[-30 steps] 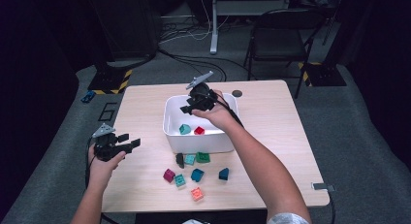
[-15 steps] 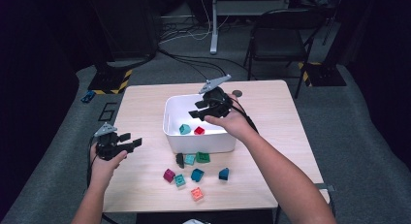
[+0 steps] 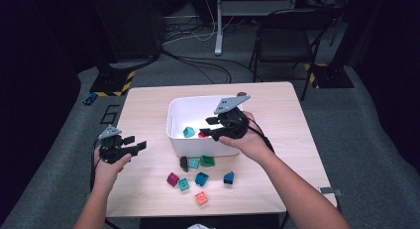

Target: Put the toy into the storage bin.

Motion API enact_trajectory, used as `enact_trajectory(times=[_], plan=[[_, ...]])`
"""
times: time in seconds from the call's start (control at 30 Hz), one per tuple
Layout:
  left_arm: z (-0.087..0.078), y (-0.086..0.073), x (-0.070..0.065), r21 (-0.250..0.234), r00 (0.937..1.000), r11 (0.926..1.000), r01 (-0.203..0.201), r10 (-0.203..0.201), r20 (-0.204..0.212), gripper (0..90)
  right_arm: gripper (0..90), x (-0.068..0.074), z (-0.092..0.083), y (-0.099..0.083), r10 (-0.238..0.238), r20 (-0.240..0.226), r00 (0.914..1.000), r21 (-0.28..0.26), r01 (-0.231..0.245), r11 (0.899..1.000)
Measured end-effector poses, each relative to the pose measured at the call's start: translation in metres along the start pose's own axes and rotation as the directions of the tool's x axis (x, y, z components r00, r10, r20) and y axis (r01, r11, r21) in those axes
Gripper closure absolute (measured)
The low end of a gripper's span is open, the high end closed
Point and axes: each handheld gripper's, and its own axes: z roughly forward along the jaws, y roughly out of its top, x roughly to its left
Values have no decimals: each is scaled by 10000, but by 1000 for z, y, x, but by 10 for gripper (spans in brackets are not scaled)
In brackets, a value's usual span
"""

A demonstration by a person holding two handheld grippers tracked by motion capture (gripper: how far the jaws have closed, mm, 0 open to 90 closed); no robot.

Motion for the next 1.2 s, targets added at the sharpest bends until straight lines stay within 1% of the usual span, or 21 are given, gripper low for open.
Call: enact_trajectory(times=[0.07,0.1,0.17,0.23,0.27,0.37,0.4,0.47,0.5,0.6,0.63,0.7,0.73,0.8,0.83,0.87,0.9,0.97,1.0,1.13,1.2], plan=[[0,0,0,9,10000,10000,7,-7,-4,362,558,8,3,-9,-20,-149,9999,63,21,10000],[0,0,0,12,10000,10000,12,-12,-6,362,559,10,4,-12,-136,-187,9997,53,137,9999],[0,0,1,20,10000,10000,24,-24,-1,361,560,13,5,-15,-92,-237,9997,27,92,10000],[0,0,1,11,10000,10000,22,-22,-2,362,563,20,10,-25,-62,-383,9992,129,67,9999],[0,-1,1,22,10000,10000,31,-31,-3,362,563,21,13,-28,-168,-439,9989,182,177,9997],[0,-1,1,23,10000,10000,0,0,-19,362,563,25,18,-34,-152,-513,9986,281,166,9995],[0,-1,1,19,10000,10000,-8,8,-19,362,564,26,22,-41,-113,-564,9983,294,130,9995],[0,-1,1,34,10000,10000,12,-12,-9,362,564,27,25,-44,-90,-578,9983,304,108,9995],[0,-1,1,43,10000,10000,8,-8,1,362,564,27,30,-49,-21,-610,9981,376,44,9993],[0,-1,1,42,10000,10000,44,-44,-2,362,565,27,37,-58,36,-657,9978,391,-10,9992],[0,-1,1,25,10000,10000,47,-47,-11,362,565,27,37,-58,36,-657,9978,391,-10,9992],[0,-2,1,0,10000,10000,52,-52,-34,362,566,26,43,-67,205,-681,9975,421,-176,9990],[0,-2,1,0,10000,10000,52,-52,-34,362,566,26,43,-67,205,-681,9975,421,-176,9990],[0,-2,1,24,10000,10000,52,-52,-11,362,566,26,48,-74,307,-630,9975,536,-274,9982],[0,-2,1,65,10000,10000,37,-37,2,362,565,25,52,-80,336,-558,9979,638,-300,9975],[1,-2,1,-58,10000,10000,73,-73,-46,362,564,24,54,-83,293,-527,9982,668,-258,9974],[1,-2,1,-58,10000,10000,73,-73,-46,362,564,24,54,-83,293,-527,9982,668,-258,9974],[0,-2,1,36,10000,10000,21,-21,-31,362,563,25,58,-90,472,-415,9980,736,-440,9963],[1,-2,1,75,10000,10000,22,-22,-26,362,561,23,63,-95,396,-360,9986,818,-366,9960],[1,-2,1,88,10000,10000,37,-36,-22,362,552,20,69,-103,538,-258,9982,907,-513,9946],[1,-3,1,50,10000,10000,31,-31,-27,362,545,18,74,-109,814,-239,9964,1080,-784,9911]])
